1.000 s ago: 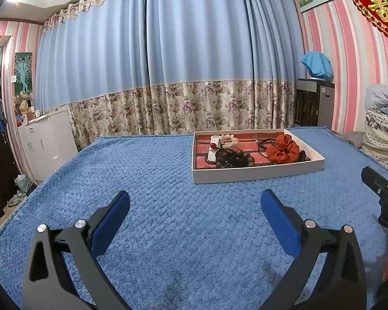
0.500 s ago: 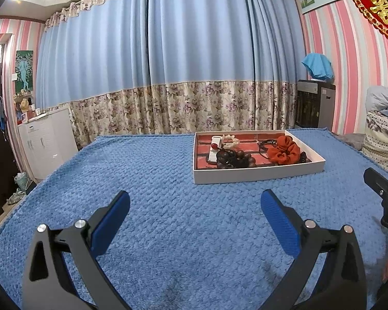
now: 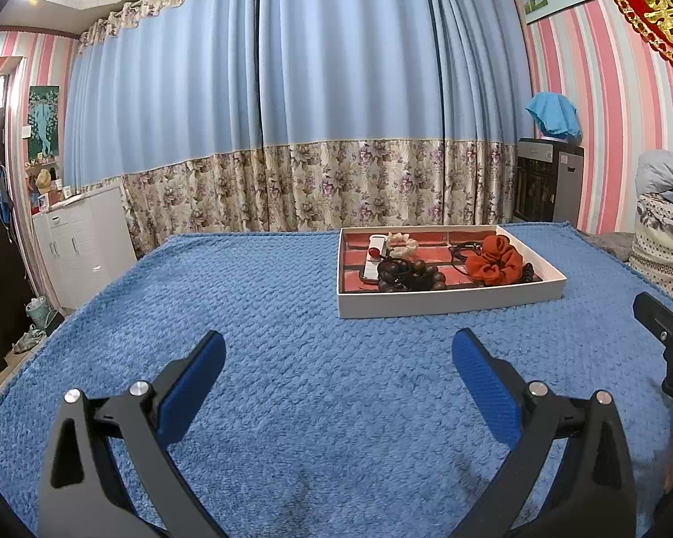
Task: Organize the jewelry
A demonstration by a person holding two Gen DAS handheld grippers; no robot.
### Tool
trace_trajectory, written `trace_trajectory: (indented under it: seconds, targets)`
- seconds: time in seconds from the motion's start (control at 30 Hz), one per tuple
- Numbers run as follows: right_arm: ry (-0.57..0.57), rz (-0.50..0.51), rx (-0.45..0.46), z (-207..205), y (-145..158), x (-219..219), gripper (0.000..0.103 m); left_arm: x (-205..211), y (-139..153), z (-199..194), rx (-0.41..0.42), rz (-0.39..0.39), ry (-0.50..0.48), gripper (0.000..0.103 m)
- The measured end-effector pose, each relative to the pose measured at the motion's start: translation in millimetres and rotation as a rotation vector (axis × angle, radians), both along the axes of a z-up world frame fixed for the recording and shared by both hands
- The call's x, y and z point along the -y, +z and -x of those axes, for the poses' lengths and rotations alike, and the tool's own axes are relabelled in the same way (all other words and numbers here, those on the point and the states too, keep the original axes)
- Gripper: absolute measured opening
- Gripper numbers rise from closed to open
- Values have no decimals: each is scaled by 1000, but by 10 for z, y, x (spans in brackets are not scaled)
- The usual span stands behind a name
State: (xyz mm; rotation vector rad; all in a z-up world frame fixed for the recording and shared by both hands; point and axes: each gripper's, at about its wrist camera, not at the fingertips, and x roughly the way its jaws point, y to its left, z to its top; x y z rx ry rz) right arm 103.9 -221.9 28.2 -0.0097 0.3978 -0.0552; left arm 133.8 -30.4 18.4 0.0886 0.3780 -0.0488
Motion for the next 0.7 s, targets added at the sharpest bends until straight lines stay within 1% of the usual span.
trace_trajectory:
  seconds: [0.7]
  targets:
    - [-9,-1,-7,-6,2,10,98,38,-35,26,-4,-3,-12,99]
